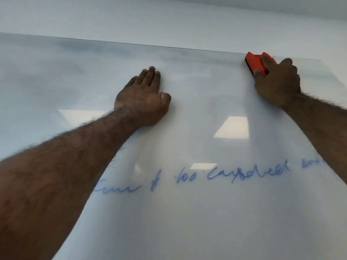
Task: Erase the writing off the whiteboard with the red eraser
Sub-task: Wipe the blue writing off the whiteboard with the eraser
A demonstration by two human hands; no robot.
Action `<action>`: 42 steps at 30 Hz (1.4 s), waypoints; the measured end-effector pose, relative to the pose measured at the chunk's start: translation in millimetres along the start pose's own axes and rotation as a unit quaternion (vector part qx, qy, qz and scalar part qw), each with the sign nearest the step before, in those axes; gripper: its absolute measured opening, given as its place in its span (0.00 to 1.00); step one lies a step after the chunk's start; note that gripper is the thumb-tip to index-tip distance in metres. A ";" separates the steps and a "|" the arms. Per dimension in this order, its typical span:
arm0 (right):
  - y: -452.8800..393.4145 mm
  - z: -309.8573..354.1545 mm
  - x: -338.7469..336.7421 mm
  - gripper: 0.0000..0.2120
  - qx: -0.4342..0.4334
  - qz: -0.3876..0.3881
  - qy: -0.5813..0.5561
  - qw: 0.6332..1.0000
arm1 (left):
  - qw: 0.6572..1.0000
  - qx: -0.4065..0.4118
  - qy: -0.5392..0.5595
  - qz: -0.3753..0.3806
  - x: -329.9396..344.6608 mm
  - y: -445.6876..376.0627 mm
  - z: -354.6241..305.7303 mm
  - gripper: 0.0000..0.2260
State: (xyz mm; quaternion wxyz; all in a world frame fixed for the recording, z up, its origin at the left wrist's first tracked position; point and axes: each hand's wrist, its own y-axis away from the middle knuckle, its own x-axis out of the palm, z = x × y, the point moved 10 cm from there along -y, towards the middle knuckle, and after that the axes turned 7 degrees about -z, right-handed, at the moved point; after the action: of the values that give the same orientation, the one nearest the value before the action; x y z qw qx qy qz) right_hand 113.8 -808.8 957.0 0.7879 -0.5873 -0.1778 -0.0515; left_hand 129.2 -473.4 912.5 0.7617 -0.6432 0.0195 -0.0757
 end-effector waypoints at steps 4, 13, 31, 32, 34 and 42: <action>42.6 102.2 4.2 0.26 -0.118 0.012 -0.053 0.992 | 1.000 0.015 0.019 0.016 -2.0 5.5 8.5 0.29; 107.3 222.2 2.4 0.28 -0.294 0.067 -0.111 0.947 | 0.998 -0.069 -0.004 0.005 -38.5 45.9 173.1 0.28; 193.3 404.8 -8.7 0.28 -0.133 0.036 -0.128 0.982 | 0.998 -0.065 -0.011 -0.009 -96.3 169.9 397.2 0.26; 206.2 423.5 -10.1 0.28 -0.147 0.039 -0.136 0.979 | 0.997 -0.071 -0.013 -0.009 -99.4 178.6 409.5 0.26; 238.2 462.6 -11.8 0.28 -0.190 0.048 -0.149 0.969 | 0.996 -0.083 -0.015 -0.007 -106.3 197.6 435.3 0.27; 367.6 570.9 -36.3 0.26 -0.351 0.126 -0.192 0.908 | 0.997 -0.082 -0.009 -0.002 -116.7 228.8 481.9 0.29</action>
State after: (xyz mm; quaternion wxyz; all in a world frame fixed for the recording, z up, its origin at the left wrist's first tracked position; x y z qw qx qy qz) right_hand 61.2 -162.5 752.1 0.4816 -0.8418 -0.2206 0.1032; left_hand 95.9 50.7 762.6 0.7063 -0.7043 0.0174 -0.0696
